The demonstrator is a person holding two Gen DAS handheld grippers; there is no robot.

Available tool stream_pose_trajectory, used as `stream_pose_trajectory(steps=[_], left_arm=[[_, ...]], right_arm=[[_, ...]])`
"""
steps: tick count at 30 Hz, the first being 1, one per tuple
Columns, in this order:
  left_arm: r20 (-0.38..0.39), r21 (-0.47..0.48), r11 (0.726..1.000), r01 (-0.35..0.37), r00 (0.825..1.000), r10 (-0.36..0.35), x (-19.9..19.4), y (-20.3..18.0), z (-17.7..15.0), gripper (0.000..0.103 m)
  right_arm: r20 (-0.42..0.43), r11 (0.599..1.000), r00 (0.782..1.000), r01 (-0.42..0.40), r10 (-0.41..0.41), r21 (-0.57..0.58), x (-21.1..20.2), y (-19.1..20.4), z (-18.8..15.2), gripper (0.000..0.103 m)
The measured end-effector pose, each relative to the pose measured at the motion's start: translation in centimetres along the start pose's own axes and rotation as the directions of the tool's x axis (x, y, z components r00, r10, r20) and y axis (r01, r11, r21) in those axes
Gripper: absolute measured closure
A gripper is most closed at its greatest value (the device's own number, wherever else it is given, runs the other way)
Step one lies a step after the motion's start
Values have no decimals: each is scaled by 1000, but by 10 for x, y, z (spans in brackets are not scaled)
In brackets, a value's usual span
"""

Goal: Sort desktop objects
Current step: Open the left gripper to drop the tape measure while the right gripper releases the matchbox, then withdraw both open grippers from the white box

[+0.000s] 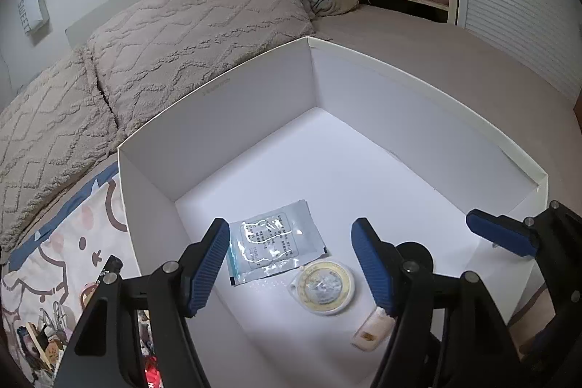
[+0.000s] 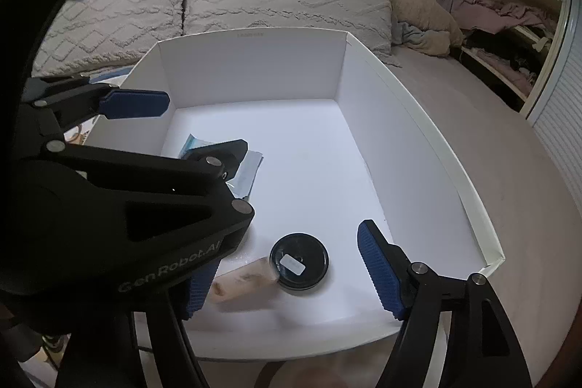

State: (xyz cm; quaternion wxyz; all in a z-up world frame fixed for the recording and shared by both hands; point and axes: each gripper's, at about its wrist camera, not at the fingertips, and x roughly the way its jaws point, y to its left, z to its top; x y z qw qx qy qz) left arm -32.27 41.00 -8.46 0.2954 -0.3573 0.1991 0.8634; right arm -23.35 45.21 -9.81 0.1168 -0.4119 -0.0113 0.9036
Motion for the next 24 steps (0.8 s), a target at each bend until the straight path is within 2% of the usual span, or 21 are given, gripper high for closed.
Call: stream_pose_trajectory(steps=[11,20,24], left_arm=[[-3,-45,999,9,1000,-9,-1,5,0,34],[3,-38,999,2,1000,-2,-2,3,-1,34],[9,-58,998,-4,1000,4,-3,7,0,34]], right_arm=[[0,1000,1000,-3,3,-2,1,1,0,28],[5,1000,1000,-2,2,-10,-2,2,0,28],[19,999,999,45,-45,-1,-11,-3,0,28]])
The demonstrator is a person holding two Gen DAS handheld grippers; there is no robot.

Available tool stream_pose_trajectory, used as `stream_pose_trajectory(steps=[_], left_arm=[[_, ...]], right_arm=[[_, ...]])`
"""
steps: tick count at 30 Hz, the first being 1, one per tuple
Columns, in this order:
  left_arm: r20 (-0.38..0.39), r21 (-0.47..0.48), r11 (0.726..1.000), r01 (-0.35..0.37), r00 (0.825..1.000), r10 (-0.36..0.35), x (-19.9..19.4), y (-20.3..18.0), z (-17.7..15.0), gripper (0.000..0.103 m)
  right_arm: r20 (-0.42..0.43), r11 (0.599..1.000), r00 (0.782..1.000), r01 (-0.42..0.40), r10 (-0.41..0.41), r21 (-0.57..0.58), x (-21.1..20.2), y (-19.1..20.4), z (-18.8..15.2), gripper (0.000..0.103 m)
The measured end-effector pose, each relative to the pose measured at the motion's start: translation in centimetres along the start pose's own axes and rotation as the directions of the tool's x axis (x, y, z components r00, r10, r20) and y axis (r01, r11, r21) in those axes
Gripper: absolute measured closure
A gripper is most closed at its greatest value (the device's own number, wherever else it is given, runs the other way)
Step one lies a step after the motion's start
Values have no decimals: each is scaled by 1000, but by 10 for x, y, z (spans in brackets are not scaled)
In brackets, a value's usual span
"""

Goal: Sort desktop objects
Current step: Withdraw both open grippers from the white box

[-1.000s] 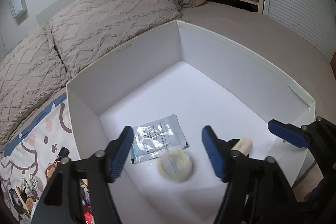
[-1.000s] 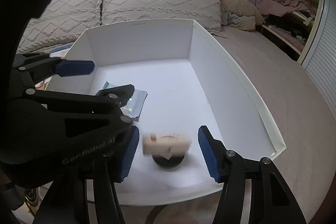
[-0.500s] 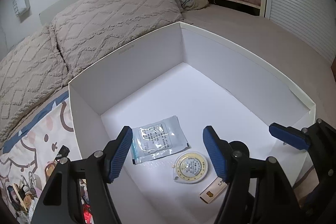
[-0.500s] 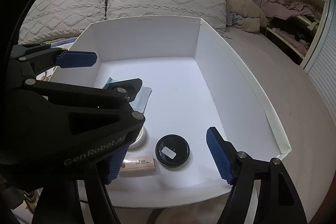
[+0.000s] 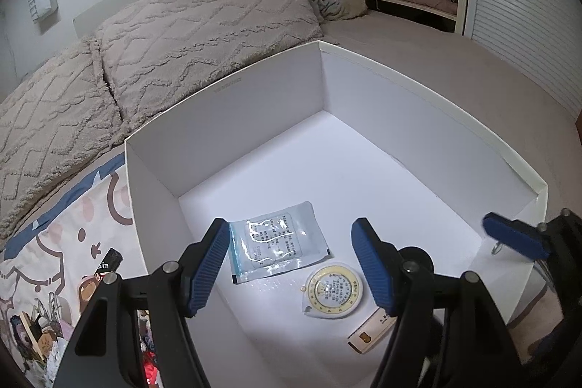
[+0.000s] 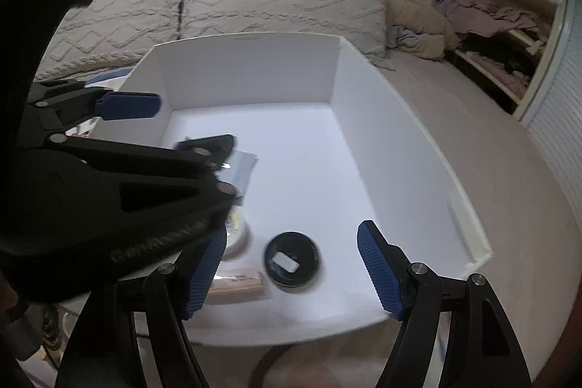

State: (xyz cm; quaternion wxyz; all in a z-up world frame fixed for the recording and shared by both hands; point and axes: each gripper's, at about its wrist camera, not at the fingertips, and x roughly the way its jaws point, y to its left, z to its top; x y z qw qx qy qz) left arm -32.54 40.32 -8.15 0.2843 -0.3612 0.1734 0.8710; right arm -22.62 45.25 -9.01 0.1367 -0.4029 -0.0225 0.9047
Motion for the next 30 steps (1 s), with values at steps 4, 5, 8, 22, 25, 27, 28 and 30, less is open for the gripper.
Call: stream_pose_trajectory(steps=[4,5,8,22,25,27,28,30], left_arm=[[-1,-18,1000,-1,1000,1,-1,3,1,22],[6,-20,1000,0,1000,0,-3,3,1,19],[29,-17,1000,-6,1000,6,-9,2,3,10],[37,-51,999,4,999,-2,-28,9,-9,0],[43,-69,998,6,999,-3,-33,14,-12,0],[50,-73,997,6,999,-3,-37,17,-14,0],[53,-74,997,5,999,-1,-39,18,-15,0],[57,-74,997,-1,998,6,-42,21,-17,0]], right_arm=[[13,999,999,33,-33,25,-7,-11,0,28],[18,999,999,41,-42,32,-9,-14,0,28],[36,997,998,59,-60,45,-15,-22,-1,28],[76,990,990,109,-116,85,-21,-36,-1,0],[82,987,987,126,-134,103,-20,-40,-2,0],[88,984,986,134,-145,116,-21,-42,-2,0],[89,984,985,135,-146,120,-21,-43,-2,0],[93,982,984,137,-149,127,-22,-45,-2,0]])
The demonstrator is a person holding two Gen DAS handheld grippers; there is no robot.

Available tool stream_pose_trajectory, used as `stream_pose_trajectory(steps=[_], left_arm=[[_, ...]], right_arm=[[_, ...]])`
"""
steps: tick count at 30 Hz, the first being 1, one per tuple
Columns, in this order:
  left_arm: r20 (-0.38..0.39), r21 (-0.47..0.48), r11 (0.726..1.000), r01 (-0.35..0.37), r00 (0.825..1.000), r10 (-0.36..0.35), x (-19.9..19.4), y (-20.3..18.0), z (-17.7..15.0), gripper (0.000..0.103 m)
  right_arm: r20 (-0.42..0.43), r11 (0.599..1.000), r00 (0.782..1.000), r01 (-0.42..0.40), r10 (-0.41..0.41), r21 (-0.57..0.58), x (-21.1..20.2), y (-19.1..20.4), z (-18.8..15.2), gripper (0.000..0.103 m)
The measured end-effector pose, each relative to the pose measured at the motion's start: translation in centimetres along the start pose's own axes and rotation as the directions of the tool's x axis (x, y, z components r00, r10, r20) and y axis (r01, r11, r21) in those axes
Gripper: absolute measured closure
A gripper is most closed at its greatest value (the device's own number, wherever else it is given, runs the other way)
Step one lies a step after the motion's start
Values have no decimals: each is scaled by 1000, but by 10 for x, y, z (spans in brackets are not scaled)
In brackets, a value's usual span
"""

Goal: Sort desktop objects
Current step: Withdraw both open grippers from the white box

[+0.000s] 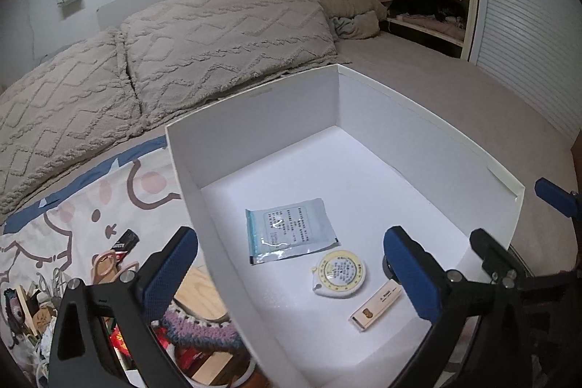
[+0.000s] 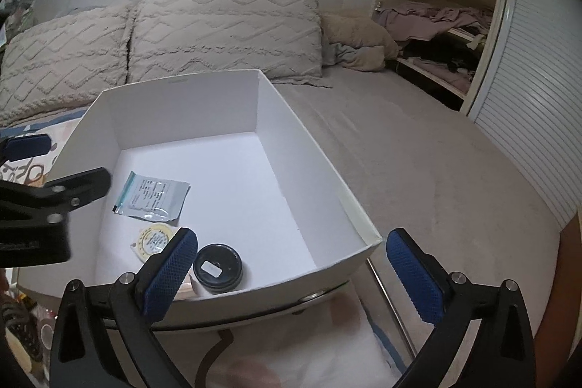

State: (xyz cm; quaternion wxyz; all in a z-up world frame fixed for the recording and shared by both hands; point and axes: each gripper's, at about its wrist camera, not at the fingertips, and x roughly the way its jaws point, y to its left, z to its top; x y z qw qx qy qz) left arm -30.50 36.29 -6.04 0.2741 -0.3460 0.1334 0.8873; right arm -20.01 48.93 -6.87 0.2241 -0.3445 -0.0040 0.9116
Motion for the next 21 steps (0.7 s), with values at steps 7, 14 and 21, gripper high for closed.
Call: stream_pose_trajectory(steps=[7,14,21], left_arm=[[21,-8,1000,-21,1000,21,-10,12,-4,0],[42,-47,998,-34,999,35,-21,29,-12,0],[75,-73,996,-46,996,51,-41,51,-21,0]], right_arm=[[27,1000,1000,2,-3,27,-7,-5,0,0],[56,998,998,-28,25,47,-12,-5,1,0],[116,995,991,-74,66,63,-23,1,3,0]])
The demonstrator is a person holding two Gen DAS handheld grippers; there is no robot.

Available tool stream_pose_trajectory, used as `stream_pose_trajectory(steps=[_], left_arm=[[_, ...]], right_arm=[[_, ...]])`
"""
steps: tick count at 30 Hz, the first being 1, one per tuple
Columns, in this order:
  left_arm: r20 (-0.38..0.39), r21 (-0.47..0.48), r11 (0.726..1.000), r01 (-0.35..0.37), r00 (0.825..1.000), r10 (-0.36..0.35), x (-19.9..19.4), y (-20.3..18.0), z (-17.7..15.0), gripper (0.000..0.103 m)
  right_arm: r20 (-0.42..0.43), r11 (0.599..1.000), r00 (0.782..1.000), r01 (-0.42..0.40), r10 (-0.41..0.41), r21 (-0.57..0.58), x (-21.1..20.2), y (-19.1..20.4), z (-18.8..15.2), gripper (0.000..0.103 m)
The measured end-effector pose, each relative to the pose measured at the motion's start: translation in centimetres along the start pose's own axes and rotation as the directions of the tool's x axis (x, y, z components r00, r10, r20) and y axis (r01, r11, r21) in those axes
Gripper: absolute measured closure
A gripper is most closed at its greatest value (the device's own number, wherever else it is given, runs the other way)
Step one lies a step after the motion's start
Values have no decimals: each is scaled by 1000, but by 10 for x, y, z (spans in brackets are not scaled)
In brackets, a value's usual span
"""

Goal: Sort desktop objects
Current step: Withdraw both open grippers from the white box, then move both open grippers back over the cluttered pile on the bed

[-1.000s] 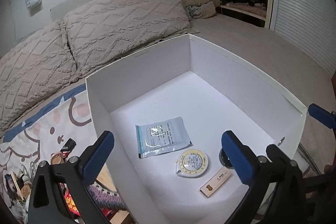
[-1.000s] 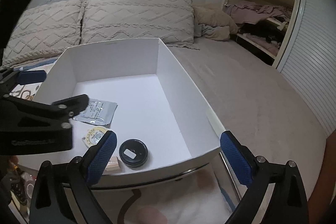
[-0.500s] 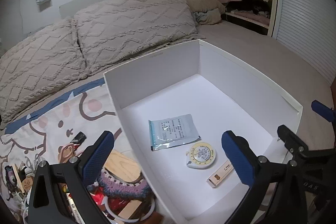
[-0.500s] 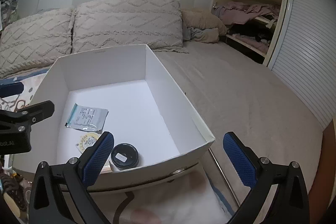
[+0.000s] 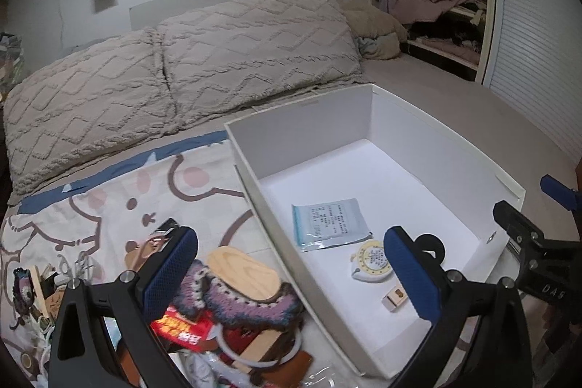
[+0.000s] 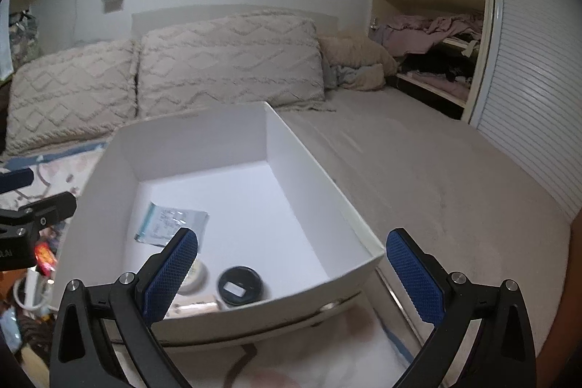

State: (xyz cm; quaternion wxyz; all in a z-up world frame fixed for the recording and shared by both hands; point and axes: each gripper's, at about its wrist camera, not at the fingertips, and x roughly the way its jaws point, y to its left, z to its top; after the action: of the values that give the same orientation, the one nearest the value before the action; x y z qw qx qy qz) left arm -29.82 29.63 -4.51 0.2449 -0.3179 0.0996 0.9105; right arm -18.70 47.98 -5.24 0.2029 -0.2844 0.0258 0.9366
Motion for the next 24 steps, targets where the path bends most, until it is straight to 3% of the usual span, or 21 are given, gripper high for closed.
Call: stream_pose_trajectory(steps=[7,15,24], left_arm=[[56,-36,998,-57,997,59,-29,32,-9,0],[144,-51,990,-128,981,134,-65,64,-22,0],[174,-91,980,-179,966,192,-103,94,-46,0]], right_arm=[[55,999,997,-45,45,2,-14,10,3,0],[87,995,991,-99,99,-5,-25,28,4,0],[103,980,975,-192,197,-58,-41,62,2,0]])
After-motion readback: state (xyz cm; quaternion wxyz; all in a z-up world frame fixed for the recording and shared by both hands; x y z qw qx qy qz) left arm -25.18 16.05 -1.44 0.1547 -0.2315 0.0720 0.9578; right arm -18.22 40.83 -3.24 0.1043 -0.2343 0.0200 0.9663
